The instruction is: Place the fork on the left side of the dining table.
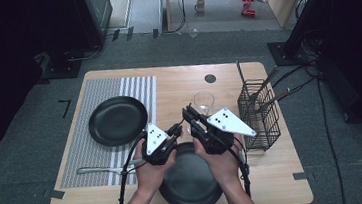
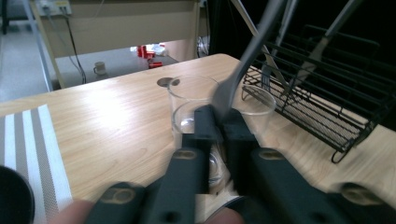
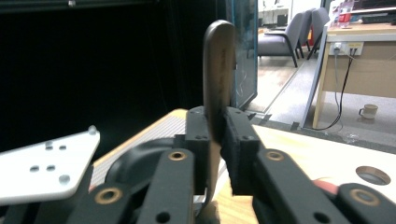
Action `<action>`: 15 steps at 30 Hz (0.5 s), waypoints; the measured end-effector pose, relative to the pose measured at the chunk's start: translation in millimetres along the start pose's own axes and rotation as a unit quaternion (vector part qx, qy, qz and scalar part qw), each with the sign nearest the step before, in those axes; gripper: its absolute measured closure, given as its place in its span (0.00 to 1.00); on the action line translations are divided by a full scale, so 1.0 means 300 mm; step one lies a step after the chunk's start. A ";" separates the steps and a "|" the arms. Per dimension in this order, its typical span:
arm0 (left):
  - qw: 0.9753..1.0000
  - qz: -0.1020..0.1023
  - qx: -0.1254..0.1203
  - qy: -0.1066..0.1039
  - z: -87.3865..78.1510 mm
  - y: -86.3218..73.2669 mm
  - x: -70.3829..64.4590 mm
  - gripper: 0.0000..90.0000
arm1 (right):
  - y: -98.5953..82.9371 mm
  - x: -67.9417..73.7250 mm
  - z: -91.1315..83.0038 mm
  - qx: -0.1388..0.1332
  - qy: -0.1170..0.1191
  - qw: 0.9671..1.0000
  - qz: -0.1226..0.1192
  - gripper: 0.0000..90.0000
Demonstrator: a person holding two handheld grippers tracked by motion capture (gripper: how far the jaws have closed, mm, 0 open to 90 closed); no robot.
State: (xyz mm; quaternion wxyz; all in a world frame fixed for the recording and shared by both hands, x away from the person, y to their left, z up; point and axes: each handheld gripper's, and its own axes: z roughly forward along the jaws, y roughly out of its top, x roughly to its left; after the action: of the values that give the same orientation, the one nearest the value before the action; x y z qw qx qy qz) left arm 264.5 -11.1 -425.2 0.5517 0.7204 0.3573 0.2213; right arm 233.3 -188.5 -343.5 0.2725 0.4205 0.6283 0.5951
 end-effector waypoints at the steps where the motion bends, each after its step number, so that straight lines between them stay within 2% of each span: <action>1: 1.000 -0.005 0.000 -0.002 0.001 0.000 0.009 0.99 | -0.004 0.002 0.002 0.001 0.001 1.000 -0.004 0.90; 6: 1.000 -0.009 0.003 0.001 0.003 -0.006 0.008 0.99 | -0.022 0.000 0.006 -0.005 0.008 1.000 -0.004 0.90; 11: 1.000 -0.025 0.009 -0.009 0.008 -0.018 0.014 0.99 | -0.043 -0.003 0.011 -0.004 0.014 1.000 -0.007 0.90; 15: 0.999 -0.035 0.002 -0.018 0.000 -0.008 0.012 0.99 | -0.068 -0.010 0.028 0.017 0.017 1.000 -0.011 0.91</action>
State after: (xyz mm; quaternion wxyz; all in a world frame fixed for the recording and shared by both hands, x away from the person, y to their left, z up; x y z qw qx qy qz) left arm 266.4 -8.0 -428.0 0.5640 0.7123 0.3729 0.1885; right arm 237.7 -185.4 -365.1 0.2614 0.4076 0.6475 0.5884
